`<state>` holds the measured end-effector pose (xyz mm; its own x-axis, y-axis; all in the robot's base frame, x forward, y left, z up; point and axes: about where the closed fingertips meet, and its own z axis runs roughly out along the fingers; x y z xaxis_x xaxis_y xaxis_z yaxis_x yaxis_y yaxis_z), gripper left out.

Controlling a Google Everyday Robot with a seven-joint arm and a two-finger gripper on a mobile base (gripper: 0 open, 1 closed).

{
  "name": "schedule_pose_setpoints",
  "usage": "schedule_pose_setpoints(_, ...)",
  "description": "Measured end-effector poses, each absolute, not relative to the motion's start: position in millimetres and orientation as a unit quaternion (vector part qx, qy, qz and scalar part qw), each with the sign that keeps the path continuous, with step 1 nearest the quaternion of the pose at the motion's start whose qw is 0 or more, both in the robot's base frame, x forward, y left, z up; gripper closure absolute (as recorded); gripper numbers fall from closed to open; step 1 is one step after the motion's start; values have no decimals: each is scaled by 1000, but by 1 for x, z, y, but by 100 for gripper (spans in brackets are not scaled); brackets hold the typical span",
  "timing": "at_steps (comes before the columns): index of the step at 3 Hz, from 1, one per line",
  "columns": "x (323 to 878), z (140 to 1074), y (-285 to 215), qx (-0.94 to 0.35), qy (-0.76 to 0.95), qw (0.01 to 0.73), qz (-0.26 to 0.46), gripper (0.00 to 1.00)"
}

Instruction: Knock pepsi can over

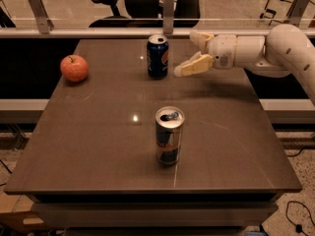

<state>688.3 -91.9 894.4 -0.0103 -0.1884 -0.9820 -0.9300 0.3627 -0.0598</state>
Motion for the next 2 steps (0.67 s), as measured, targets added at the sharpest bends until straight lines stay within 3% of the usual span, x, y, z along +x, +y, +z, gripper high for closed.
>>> schedule_pose_setpoints(2, 705, 892, -61, -466, 600, 533, 373, 0)
